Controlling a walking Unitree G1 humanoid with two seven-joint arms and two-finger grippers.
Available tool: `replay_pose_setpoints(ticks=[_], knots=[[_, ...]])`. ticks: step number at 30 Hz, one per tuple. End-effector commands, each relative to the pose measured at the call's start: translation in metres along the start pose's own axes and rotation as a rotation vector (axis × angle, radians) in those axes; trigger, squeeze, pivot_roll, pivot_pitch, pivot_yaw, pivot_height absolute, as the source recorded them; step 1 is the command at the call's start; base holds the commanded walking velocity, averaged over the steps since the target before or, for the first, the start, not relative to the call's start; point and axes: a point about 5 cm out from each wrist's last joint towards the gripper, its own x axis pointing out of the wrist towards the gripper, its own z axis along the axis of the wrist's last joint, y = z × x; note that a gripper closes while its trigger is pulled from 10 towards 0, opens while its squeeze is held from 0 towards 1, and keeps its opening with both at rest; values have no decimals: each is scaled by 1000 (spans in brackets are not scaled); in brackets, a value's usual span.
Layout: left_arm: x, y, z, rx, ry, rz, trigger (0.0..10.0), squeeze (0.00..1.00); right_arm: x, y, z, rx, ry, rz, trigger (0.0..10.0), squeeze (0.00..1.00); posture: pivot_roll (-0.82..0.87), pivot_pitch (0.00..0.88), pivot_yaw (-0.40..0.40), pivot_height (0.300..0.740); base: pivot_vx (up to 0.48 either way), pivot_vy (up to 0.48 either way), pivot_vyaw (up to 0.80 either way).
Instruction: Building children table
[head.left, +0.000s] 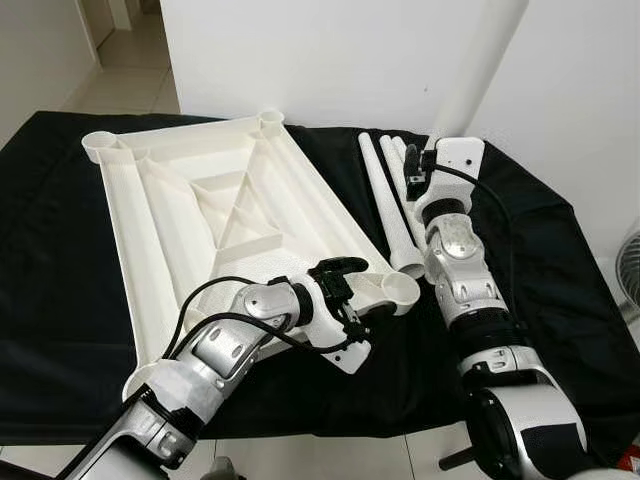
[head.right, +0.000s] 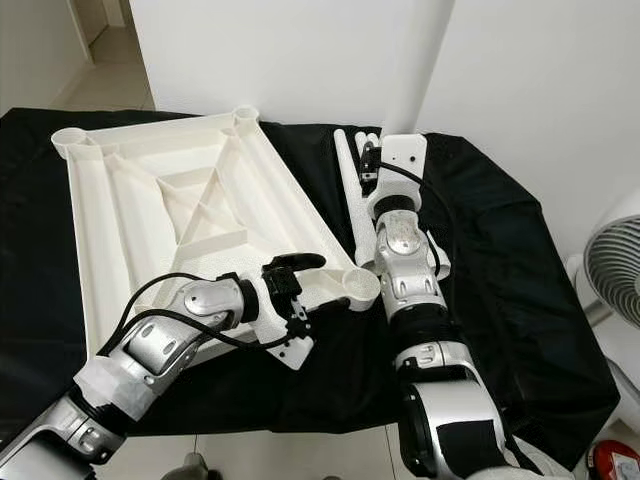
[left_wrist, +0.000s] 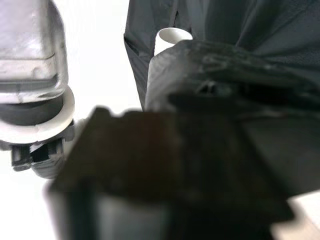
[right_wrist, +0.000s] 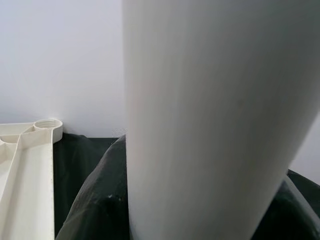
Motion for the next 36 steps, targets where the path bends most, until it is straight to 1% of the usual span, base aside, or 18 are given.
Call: replay_pose_setpoints(ticks=[1,2,3,4,5,9,13,15,22,33,36], knots=[[-1,7,4,-4,-9,22,10000,0,0,-4,2,-8,-5,-9,10000,0,18,0,-42,740,0,0,0],[-2,11,7,-12,-17,29,10000,0,0,-4,2,-8,-3,-10,10000,0,20,0,-44,740,0,0,0],[-2,11,7,-12,-17,29,10000,0,0,-4,2,-8,-3,-10,10000,0,20,0,-44,740,0,0,0],[-7,24,12,-21,-35,53,10000,0,0,-4,2,-7,0,-8,10000,0,20,0,-44,740,0,0,0],[-10,30,14,-25,-39,57,10000,0,0,-3,1,-5,1,-6,10000,0,26,0,-44,740,0,0,0],[-15,40,13,-11,-32,77,10000,0,-1,0,0,-4,3,0,10000,0,27,0,-43,740,0,0,0],[-18,44,11,-17,-30,97,10000,0,-2,0,-1,-2,6,-2,10000,0,26,0,-42,740,0,0,0],[-19,48,11,-24,-39,127,10000,0,-4,-1,-3,-2,10,-5,10000,0,25,0,-43,740,0,0,0],[-23,53,11,-27,-45,149,10000,0,-8,-4,-7,-12,18,-11,10000,0,24,0,-42,740,0,0,0],[-27,55,10,-2,-49,175,10000,0,-9,-6,-10,-12,29,-22,10000,0,34,0,-39,740,0,0,0],[-32,56,7,34,-53,200,10000,0,-10,-7,-11,-20,30,-10,10000,0,32,0,-37,740,0,0,0]])
